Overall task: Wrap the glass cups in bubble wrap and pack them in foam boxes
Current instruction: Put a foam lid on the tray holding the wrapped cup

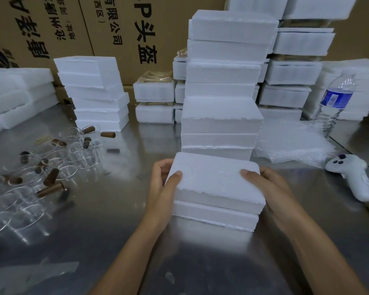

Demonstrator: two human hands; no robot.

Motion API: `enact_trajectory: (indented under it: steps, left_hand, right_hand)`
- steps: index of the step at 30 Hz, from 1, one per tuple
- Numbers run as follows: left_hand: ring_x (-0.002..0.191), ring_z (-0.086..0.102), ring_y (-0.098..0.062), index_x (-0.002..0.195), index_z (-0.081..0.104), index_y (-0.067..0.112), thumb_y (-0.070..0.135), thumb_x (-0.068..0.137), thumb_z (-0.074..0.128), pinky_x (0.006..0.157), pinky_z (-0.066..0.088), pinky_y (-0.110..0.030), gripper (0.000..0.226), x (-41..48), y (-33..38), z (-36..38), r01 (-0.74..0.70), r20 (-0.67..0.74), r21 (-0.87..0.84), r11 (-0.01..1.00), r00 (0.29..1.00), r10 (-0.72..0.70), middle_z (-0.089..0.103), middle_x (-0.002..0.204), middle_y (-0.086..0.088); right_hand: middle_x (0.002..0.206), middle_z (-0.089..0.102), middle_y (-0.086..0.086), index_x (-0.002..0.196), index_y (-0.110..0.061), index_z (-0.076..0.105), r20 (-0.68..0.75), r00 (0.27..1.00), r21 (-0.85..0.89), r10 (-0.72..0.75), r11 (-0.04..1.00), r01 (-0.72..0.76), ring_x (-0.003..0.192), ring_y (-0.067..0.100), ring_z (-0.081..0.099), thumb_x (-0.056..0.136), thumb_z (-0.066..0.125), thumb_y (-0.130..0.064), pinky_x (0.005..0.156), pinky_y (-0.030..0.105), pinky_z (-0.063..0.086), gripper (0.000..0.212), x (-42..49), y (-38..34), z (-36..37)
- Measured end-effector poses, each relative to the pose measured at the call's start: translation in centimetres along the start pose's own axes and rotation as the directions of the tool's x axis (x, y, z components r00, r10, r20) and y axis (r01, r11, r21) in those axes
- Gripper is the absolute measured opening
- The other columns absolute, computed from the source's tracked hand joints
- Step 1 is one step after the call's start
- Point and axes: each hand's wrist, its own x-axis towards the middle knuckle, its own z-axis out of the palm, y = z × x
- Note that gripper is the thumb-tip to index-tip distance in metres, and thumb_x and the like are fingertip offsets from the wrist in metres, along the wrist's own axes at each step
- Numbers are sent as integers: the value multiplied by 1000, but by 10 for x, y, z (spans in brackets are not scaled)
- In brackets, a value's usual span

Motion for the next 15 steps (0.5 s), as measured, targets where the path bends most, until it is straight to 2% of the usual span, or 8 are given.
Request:
enact_trajectory:
  steps: [2, 3, 5, 6, 8, 11, 13, 15]
  left_hand:
    - [89, 61, 1, 111, 54, 43, 29, 80, 53, 74, 47, -12, 35, 1, 0, 1, 22, 29, 7, 1000, 999, -22, 63, 96, 22]
    - [96, 60, 3, 112, 54, 46, 26, 83, 52, 81, 47, -14, 35, 2, 0, 1, 31, 53, 22, 999, 998, -32, 62, 105, 23]
    - [113, 53, 0, 112, 58, 44, 26, 86, 49, 95, 40, -19, 33, 2, 0, 0, 50, 77, 82, 995, 995, -56, 56, 126, 13]
    - [116, 51, -3, 111, 59, 43, 24, 89, 49, 97, 38, -21, 31, 2, 0, -1, 68, 77, 101, 993, 994, -76, 53, 130, 8]
    - [118, 51, -7, 111, 60, 42, 18, 94, 47, 99, 37, -25, 32, 3, 1, -2, 96, 76, 113, 989, 992, -105, 52, 132, 3]
    - [116, 52, -4, 113, 61, 42, 28, 88, 51, 99, 38, -24, 30, 2, 4, -4, 128, 87, 105, 986, 987, -138, 53, 131, 6]
    - [116, 53, -2, 116, 60, 42, 30, 87, 56, 97, 40, -24, 32, 1, 5, -6, 159, 99, 70, 985, 981, -166, 57, 128, 10]
    - [113, 58, -8, 121, 56, 41, 34, 80, 63, 97, 43, -31, 43, 1, 4, -7, 249, 79, 2, 968, 965, -249, 61, 122, 11]
  right_hand:
    - [94, 73, 5, 100, -12, 64, -3, 1000, 16, 26, 1000, -26, 85, 20, 70, 77, 72, -28, 75, 34, 50, 29, 1, 2, 0]
    - [91, 74, 4, 98, -13, 63, -3, 999, 29, 43, 999, -43, 81, 18, 70, 77, 72, -28, 72, 33, 49, 28, 1, 2, 0]
    - [86, 74, 2, 95, -13, 63, 6, 997, 40, 76, 996, -76, 77, 16, 70, 77, 72, -28, 70, 32, 48, 25, 2, 3, 0]
    - [87, 74, 3, 96, -13, 63, 14, 996, 37, 87, 996, -87, 78, 17, 70, 77, 72, -27, 71, 33, 49, 25, 2, 4, 0]
    - [93, 74, 5, 102, -11, 64, 31, 996, 24, 87, 996, -88, 86, 20, 70, 79, 71, -26, 77, 35, 50, 29, 3, 5, -1]
    - [96, 74, 1, 108, -15, 63, 19, 998, -30, 55, 998, -54, 88, 18, 70, 80, 71, -25, 80, 34, 51, 31, 2, 2, -2]
    - [97, 74, -2, 110, -17, 62, 6, 999, -97, 53, 994, -52, 87, 15, 70, 79, 72, -29, 80, 32, 51, 35, 2, 0, -4]
    - [102, 72, 0, 113, -16, 62, 19, 996, -177, 92, 980, -87, 93, 18, 69, 77, 72, -39, 91, 38, 50, 44, 2, -1, -6]
